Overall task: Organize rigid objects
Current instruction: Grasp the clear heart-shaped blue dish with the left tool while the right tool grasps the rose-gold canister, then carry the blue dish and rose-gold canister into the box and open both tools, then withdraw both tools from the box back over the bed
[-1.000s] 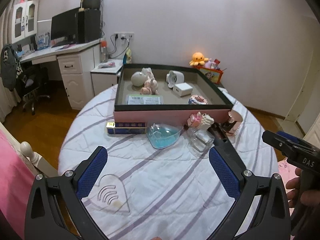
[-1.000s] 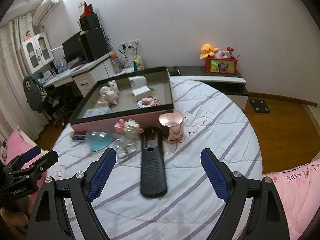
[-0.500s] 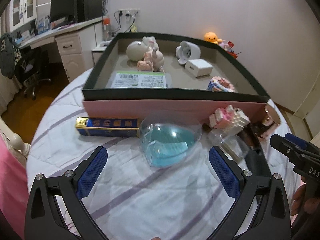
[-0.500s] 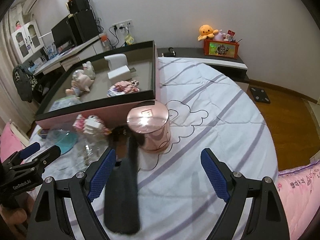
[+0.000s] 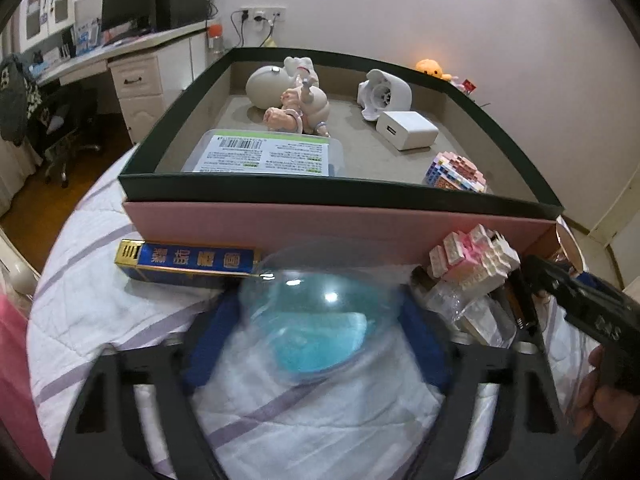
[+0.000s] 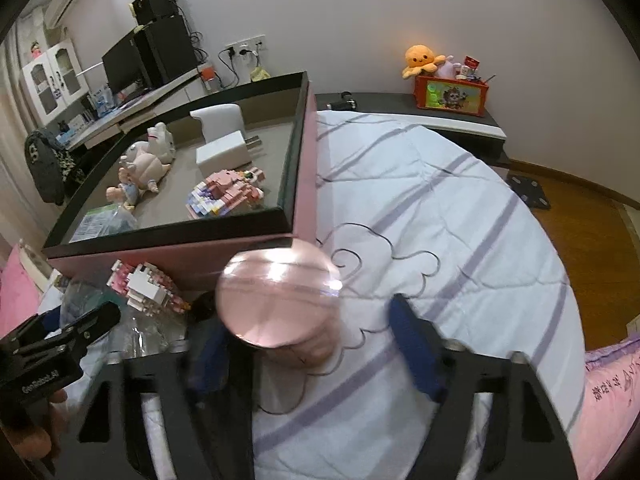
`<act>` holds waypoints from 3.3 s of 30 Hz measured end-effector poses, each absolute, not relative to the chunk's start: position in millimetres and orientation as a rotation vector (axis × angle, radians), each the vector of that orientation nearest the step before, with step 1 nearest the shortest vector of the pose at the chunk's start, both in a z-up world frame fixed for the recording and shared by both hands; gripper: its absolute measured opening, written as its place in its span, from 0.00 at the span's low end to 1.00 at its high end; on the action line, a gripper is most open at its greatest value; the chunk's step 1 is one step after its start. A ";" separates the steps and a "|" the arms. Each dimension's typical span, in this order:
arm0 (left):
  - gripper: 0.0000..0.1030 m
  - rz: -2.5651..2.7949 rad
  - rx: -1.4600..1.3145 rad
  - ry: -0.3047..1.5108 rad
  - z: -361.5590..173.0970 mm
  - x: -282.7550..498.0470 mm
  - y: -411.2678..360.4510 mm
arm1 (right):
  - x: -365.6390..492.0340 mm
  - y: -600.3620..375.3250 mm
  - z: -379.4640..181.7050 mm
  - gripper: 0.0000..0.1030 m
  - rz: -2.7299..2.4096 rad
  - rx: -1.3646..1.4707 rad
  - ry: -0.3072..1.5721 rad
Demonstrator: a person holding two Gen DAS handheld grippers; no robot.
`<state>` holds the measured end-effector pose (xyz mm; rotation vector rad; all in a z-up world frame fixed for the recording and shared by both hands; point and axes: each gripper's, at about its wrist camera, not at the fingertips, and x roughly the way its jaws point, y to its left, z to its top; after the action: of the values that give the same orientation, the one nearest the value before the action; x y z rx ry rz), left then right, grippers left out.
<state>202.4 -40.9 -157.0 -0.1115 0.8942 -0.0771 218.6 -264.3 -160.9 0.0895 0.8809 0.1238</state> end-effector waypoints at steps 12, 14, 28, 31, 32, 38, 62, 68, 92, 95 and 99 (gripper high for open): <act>0.71 -0.146 -0.124 0.874 -144.7 173.0 -34.6 | 187.4 -261.2 -145.2 0.48 0.147 0.116 0.848; 0.71 -0.149 -0.125 0.866 -140.8 166.7 -32.5 | 180.3 -261.0 -139.3 0.48 0.148 0.115 0.838; 0.71 -0.156 -0.137 0.775 -101.7 141.6 -9.3 | 148.4 -238.7 -99.7 0.48 0.203 0.102 0.769; 0.71 -0.153 -0.135 0.739 -86.9 148.2 -2.6 | 152.2 -229.4 -88.2 0.48 0.223 0.081 0.745; 0.71 -0.153 -0.132 0.726 -81.4 151.9 -0.9 | 155.4 -226.3 -83.4 0.48 0.228 0.074 0.736; 0.71 -0.153 -0.107 0.647 -50.6 182.6 1.4 | 189.7 -211.4 -54.5 0.48 0.260 0.029 0.674; 0.72 -0.191 -0.076 0.742 -84.8 303.3 -34.0 | 317.8 -209.9 -97.1 0.48 0.237 0.046 0.802; 0.93 -0.169 -0.057 0.737 -84.0 296.9 -32.3 | 319.1 -207.8 -101.2 0.79 0.242 0.048 0.811; 0.98 -0.132 -0.119 0.623 -42.8 182.7 12.3 | 203.0 -225.6 -52.2 0.86 0.158 0.113 0.687; 0.98 -0.127 -0.118 0.620 -41.4 168.7 15.4 | 182.4 -226.5 -44.0 0.86 0.152 0.115 0.665; 0.98 -0.119 -0.125 0.619 -41.0 149.6 20.5 | 158.4 -229.3 -38.3 0.86 0.148 0.115 0.644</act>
<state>149.6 20.5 -41.0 -0.1247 0.6192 -0.1191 158.4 -229.3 -38.3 0.1148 0.6435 0.1478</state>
